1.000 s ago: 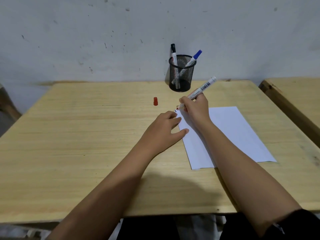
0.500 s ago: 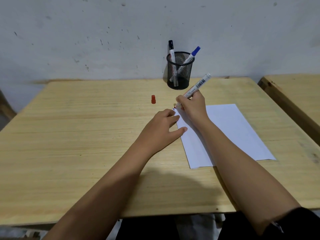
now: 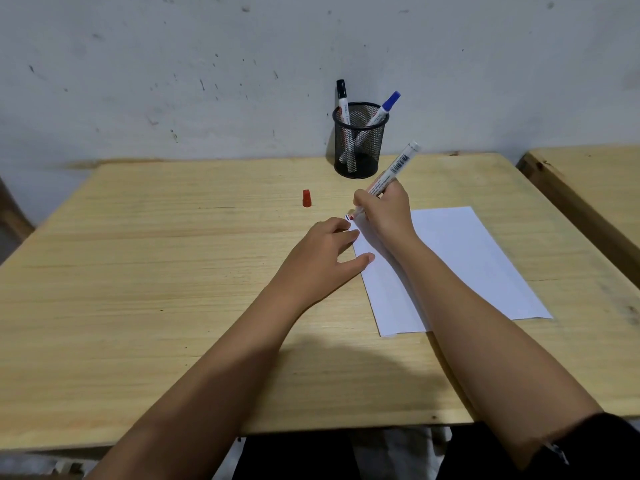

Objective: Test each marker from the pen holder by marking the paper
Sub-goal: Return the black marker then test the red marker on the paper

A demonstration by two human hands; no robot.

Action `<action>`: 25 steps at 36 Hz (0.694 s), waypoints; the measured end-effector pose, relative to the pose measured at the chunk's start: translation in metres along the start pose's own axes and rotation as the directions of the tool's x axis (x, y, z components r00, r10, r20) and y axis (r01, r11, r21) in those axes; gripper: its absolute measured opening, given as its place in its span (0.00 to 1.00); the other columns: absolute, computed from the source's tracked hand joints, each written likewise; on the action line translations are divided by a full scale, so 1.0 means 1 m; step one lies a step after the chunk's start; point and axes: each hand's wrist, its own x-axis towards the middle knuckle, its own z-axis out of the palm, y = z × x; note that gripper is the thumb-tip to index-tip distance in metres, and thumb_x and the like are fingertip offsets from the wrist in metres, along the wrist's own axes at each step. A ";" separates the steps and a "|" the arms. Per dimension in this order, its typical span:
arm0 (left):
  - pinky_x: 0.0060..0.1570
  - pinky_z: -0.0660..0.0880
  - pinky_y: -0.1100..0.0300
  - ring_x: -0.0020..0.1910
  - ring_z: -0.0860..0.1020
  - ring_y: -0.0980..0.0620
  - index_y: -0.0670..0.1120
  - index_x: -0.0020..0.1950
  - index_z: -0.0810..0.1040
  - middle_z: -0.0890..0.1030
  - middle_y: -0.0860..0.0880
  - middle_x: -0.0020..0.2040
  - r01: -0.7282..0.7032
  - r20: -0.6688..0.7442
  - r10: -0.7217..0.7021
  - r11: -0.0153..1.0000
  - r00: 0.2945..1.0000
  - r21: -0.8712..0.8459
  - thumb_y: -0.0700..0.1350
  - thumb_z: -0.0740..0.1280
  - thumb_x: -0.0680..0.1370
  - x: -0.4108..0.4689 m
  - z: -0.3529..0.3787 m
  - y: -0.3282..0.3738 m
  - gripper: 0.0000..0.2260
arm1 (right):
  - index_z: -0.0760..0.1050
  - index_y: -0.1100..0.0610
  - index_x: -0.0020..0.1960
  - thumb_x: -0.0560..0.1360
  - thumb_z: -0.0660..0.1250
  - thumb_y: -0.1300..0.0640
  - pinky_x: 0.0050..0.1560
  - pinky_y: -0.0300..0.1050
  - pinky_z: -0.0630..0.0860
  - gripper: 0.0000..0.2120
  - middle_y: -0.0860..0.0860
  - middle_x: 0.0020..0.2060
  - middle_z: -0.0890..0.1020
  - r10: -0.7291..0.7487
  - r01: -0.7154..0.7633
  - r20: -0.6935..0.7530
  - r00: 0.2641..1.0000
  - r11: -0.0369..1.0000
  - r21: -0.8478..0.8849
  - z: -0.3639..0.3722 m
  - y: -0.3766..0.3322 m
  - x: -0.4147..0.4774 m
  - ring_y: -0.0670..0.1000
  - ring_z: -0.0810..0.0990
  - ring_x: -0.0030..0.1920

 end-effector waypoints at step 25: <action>0.54 0.68 0.77 0.56 0.73 0.58 0.43 0.59 0.78 0.72 0.53 0.55 0.039 -0.009 -0.041 0.979 0.999 -0.200 0.49 0.69 0.74 0.015 -0.011 -0.005 0.16 | 0.74 0.58 0.37 0.68 0.72 0.67 0.54 0.45 0.79 0.09 0.53 0.34 0.79 -0.056 0.053 -0.003 0.998 0.920 0.389 -0.024 -0.029 0.020 0.53 0.82 0.40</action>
